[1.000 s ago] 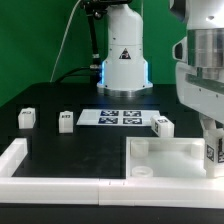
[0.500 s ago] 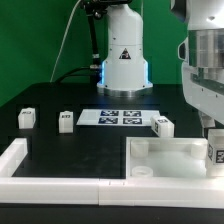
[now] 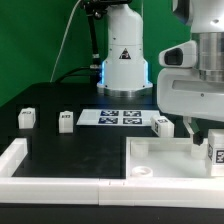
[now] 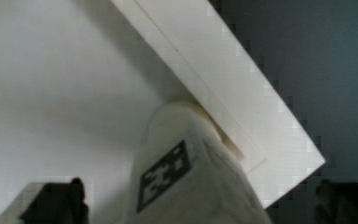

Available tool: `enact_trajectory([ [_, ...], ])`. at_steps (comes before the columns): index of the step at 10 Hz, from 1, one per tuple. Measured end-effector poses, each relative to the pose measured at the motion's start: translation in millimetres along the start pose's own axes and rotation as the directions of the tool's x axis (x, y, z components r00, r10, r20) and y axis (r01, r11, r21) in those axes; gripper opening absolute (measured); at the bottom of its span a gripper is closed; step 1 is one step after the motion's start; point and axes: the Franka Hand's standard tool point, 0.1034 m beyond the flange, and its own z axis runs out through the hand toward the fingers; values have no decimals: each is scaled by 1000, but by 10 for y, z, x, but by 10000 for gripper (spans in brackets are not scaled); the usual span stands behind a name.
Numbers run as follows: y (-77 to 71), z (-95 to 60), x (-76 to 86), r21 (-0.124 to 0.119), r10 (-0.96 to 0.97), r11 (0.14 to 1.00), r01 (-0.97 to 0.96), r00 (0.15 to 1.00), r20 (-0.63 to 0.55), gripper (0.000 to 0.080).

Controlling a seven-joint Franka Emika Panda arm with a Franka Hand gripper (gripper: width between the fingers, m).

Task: Assemble one leg

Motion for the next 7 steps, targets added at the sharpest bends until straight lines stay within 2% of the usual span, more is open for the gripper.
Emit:
enact_trajectory([
  [2, 30, 19, 14, -5, -266, 964, 266, 964, 2, 649],
  [4, 38, 7, 29, -7, -406, 914, 406, 914, 0, 649],
  [6, 62, 2, 55, -16, -554, 833, 553, 833, 0, 403],
  [7, 62, 4, 54, -15, -546, 838, 546, 838, 0, 403],
])
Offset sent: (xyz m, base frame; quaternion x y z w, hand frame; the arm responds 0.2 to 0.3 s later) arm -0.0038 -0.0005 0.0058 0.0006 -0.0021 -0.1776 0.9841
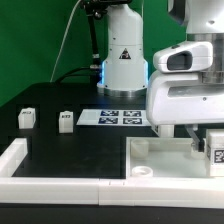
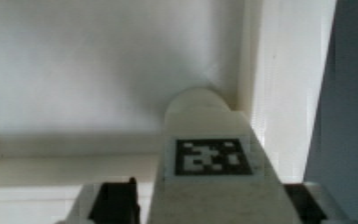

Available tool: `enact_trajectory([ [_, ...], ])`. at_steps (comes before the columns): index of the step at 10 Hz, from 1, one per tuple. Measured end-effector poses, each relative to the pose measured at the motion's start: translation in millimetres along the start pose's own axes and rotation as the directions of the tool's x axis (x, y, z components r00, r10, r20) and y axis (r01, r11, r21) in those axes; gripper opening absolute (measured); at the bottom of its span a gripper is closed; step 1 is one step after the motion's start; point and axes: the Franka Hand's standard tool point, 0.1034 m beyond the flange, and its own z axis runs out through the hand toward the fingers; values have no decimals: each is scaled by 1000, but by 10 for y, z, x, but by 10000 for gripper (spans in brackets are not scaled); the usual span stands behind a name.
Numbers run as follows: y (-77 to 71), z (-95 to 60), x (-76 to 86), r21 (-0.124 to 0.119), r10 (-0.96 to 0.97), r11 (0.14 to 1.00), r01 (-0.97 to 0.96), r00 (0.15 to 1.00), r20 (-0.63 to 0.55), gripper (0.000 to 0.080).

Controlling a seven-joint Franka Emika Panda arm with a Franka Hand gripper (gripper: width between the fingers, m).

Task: Assemble one leg

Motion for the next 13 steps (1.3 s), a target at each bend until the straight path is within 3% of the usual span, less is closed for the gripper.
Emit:
enact_trajectory([
  [1, 1, 0, 0, 0, 0, 1000, 0, 1000, 0, 288],
  [4, -2, 4, -1, 3, 66, 998, -66, 998, -2, 289],
  [6, -21, 15, -3, 10, 399, 917, -398, 917, -24, 289],
  [9, -68, 40, 0, 39, 779, 627, -778, 627, -30, 290],
  [10, -62, 40, 6, 48, 874, 486, -873, 485, -19, 290],
  [12, -39, 36, 17, 48, 924, 382, -923, 382, -1, 290],
  [13, -43, 37, 16, 52, 963, 268, -962, 269, 18, 290],
])
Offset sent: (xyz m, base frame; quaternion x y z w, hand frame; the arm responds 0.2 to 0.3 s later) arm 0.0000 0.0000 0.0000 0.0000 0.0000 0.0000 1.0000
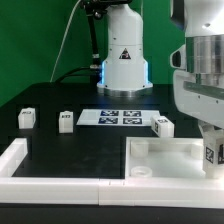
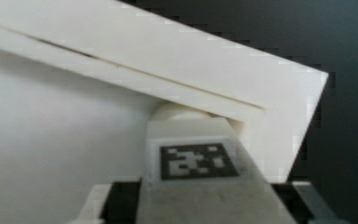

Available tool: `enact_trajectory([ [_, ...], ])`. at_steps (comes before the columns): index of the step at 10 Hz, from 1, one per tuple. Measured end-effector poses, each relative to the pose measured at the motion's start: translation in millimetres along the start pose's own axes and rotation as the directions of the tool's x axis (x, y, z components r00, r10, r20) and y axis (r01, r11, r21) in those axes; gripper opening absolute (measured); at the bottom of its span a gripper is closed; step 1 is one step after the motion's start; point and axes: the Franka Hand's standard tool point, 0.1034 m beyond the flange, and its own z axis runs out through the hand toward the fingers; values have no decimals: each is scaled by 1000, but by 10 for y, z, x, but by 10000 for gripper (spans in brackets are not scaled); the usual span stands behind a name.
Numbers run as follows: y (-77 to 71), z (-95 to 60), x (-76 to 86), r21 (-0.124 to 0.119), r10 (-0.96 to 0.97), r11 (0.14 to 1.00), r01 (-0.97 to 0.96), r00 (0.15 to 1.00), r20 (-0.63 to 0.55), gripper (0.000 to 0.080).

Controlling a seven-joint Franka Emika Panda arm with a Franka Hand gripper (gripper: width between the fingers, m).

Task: Assemble one leg

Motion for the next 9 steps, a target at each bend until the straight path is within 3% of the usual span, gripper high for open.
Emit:
enact_trajectory([
  [1, -3, 2, -23, 1, 86, 996, -86, 996, 2, 290],
  [2, -3, 3, -25, 1, 41, 999, -41, 999, 1, 401],
  [3, -3, 2, -24, 1, -4, 1000, 4, 1000, 1, 575],
  [4, -5, 2, -28, 1, -77, 997, 77, 997, 0, 575],
  [5, -7, 3, -47, 1, -195, 981, 195, 981, -2, 634],
  [7, -7, 1, -31, -4, -507, 862, 507, 862, -6, 645],
  [9, -9, 0, -48, -4, -673, 740, 673, 740, -5, 648],
])
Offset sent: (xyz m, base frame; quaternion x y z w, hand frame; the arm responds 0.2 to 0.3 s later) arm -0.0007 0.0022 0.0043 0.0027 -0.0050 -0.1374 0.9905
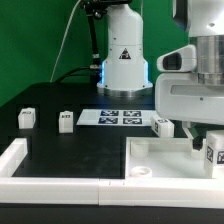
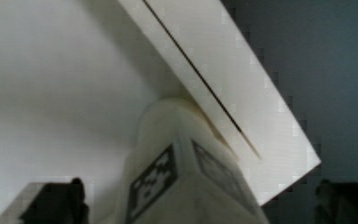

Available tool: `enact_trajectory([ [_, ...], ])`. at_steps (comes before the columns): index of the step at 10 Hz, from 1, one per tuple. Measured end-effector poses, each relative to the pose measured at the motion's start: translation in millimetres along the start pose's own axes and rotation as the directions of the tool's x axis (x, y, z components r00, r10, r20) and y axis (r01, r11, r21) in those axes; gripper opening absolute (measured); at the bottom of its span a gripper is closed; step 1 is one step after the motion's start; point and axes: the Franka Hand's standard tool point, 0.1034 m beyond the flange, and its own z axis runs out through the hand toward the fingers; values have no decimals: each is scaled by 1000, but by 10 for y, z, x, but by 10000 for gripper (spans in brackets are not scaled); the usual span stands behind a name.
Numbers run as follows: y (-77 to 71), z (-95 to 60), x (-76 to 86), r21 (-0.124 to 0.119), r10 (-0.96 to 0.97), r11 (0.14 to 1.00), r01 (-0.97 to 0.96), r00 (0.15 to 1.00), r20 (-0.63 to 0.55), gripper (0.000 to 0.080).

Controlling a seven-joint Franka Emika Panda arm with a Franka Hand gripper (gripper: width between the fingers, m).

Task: Assemble one leg

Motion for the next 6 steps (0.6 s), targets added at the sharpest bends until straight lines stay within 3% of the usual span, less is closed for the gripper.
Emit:
enact_trajectory([
  [3, -2, -28, 22, -18, -348, 937, 348, 937, -8, 648],
  [4, 19, -41, 49, -35, -508, 861, 507, 861, -8, 648],
  [6, 53, -49, 90, -46, -591, 806, 590, 806, -8, 615],
])
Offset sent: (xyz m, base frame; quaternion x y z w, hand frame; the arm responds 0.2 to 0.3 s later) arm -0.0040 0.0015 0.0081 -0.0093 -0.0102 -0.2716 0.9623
